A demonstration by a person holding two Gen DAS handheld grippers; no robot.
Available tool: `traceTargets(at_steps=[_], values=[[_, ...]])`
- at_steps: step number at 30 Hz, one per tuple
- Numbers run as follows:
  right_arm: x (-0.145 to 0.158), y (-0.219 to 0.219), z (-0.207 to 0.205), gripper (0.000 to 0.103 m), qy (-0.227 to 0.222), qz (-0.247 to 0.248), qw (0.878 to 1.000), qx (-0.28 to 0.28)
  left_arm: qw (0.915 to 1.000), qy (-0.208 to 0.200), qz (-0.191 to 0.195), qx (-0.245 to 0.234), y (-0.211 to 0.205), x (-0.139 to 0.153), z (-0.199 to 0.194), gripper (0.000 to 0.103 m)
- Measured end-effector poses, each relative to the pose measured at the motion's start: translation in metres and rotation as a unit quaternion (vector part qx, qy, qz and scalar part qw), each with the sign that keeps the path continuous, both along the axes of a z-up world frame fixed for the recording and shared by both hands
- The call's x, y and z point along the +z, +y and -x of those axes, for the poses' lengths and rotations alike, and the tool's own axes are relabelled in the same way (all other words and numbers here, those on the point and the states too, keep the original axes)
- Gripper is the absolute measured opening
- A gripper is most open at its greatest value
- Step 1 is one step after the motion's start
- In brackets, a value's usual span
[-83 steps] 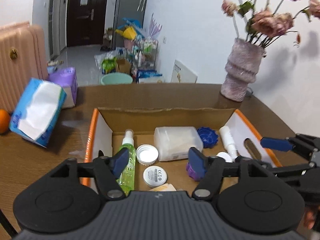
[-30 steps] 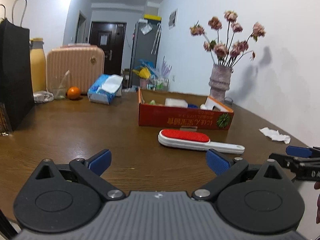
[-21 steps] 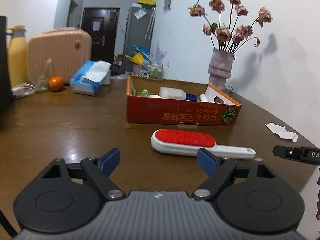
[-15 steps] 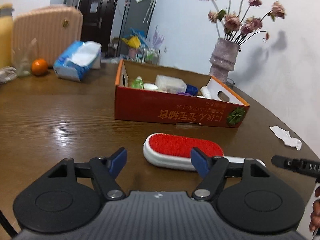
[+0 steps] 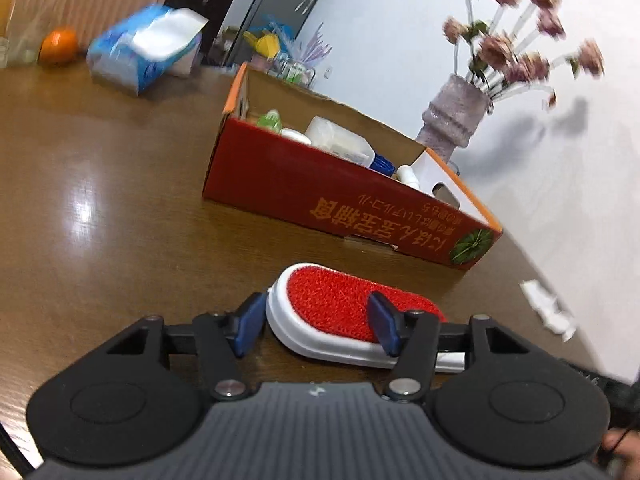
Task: Organize rigid objects
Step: 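Grasp the red-and-white lint brush with the left gripper, then lift the lint brush into the box and open the left gripper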
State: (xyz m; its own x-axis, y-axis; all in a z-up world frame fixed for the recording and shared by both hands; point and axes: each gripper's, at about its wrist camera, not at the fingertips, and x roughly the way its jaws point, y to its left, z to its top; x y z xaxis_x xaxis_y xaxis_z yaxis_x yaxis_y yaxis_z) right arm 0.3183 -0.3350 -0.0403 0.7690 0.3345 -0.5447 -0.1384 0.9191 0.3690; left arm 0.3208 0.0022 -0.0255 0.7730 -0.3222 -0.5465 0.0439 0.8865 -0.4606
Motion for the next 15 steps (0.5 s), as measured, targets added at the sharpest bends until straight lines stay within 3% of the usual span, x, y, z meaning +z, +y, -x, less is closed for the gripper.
traceTargets(at_steps=[7, 15], values=[[-0.002, -0.008, 0.004, 0.015, 0.023, -0.054, 0.998, -0.013, 0.9999, -0.001, -0.003, 0.016, -0.005, 0.002, 0.011, 0.055], [0.021, -0.011, 0.053, 0.016, -0.004, -0.053, 0.998, -0.017, 0.9988, -0.025, 0.014, 0.041, -0.009, 0.021, 0.081, 0.052]])
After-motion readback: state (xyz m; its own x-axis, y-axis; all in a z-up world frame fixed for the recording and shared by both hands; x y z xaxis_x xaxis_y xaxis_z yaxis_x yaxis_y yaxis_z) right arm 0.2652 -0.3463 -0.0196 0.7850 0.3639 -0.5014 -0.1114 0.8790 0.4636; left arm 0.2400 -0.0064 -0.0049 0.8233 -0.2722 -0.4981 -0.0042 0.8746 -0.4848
